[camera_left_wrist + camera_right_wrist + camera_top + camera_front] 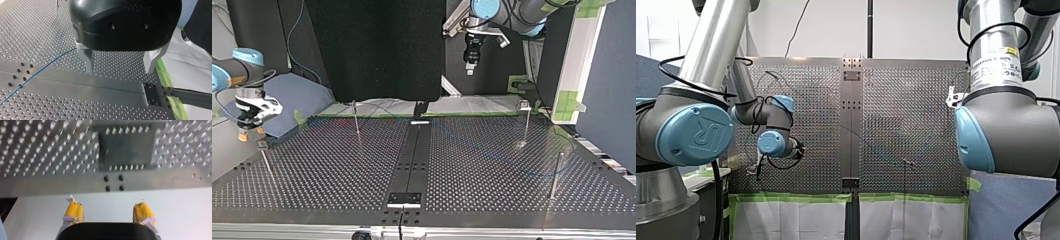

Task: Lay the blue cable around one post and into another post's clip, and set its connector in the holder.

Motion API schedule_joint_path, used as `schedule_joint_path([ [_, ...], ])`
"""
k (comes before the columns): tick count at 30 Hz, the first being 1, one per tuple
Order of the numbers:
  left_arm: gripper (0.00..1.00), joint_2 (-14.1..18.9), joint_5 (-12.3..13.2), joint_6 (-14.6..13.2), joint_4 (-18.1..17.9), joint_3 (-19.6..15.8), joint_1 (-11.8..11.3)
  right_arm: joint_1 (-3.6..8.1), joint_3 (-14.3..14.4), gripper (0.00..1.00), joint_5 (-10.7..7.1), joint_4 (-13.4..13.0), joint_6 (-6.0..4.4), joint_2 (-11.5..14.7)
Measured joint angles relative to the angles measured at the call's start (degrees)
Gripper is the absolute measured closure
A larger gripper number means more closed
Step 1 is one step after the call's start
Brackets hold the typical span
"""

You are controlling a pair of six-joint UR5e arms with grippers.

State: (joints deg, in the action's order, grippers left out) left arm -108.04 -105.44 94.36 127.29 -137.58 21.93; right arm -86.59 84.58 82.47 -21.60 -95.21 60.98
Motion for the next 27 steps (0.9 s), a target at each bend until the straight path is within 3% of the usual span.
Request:
schedule_joint_path([
  [7, 0.02, 0.00, 0.03, 0.01, 0.03, 0.02, -0.02, -0.29, 3.59, 0.00, 3.88, -3.03, -1.73, 3.26],
  [10, 0.02, 0.00, 0.08, 0.02, 0.01, 0.00, -0.02, -0.71, 5.10, 0.00, 4.70, -4.52, -1.79, 4.75],
  [17, 0.02, 0.00, 0.43, 0.03, 0.11, -0.02, -0.02, -3.11, 8.80, 0.00, 3.63, -8.21, 0.80, 8.45],
  [27, 0.02, 0.00, 0.61, 0.03, 0.04, 0.00, -0.01, -8.17, 13.95, 0.00, 8.24, -12.37, 3.72, 13.60],
])
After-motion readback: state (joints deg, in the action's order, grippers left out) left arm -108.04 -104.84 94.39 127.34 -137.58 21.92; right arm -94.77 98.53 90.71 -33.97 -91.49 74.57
